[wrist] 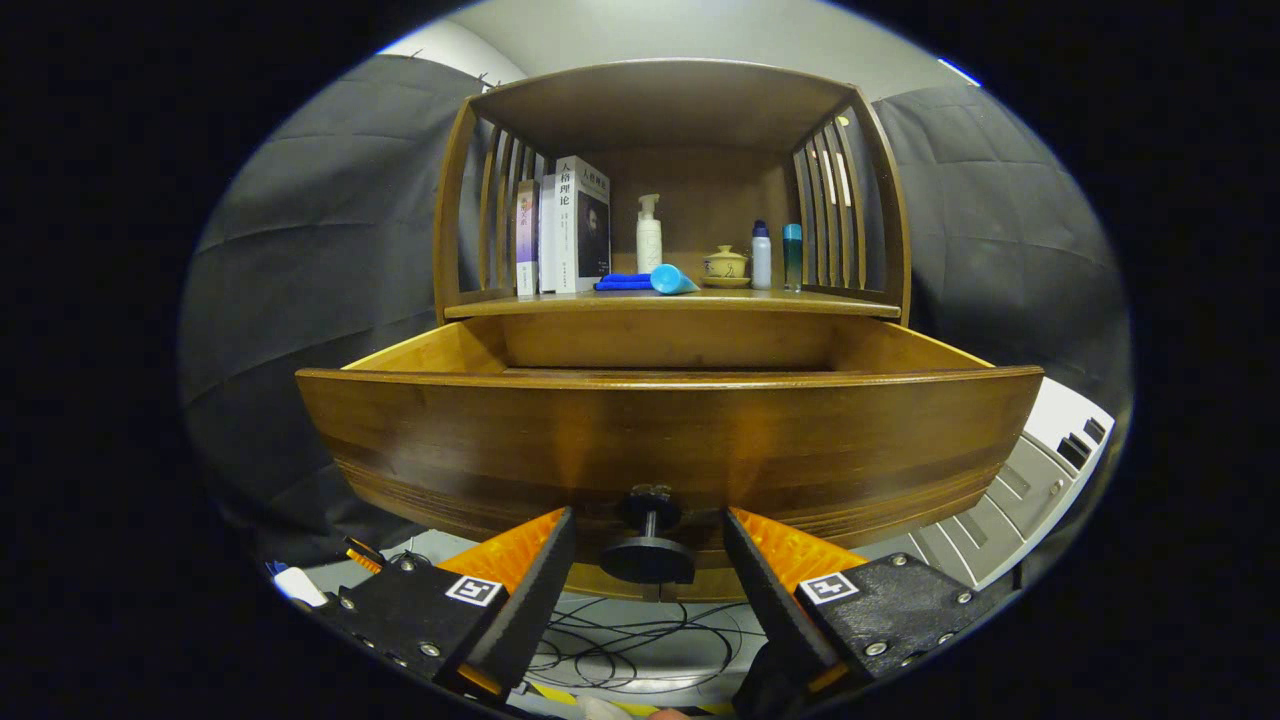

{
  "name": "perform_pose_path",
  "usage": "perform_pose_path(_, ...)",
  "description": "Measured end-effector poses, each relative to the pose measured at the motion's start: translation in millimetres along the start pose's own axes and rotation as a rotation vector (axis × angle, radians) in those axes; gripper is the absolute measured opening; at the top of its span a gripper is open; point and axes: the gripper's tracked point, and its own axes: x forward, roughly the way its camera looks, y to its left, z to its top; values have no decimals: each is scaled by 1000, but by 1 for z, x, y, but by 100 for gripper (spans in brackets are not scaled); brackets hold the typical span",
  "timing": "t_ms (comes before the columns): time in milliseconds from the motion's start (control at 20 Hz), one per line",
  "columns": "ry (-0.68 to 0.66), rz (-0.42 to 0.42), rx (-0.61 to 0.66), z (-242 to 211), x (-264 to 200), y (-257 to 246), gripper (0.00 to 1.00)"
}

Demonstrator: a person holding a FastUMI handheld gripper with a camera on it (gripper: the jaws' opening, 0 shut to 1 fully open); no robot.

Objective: Pull open the drawer, take out the items inside it, and place them on the countertop above the cabinet.

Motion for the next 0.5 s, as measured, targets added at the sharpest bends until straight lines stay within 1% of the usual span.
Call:
perform_pose_path(200,-3,-13,-2,2,2,-1,92)
perform_pose_path(350,12,-24,28,4,8,-2,92)
perform_pose_path(500,12,-32,11,7,15,-1,92)
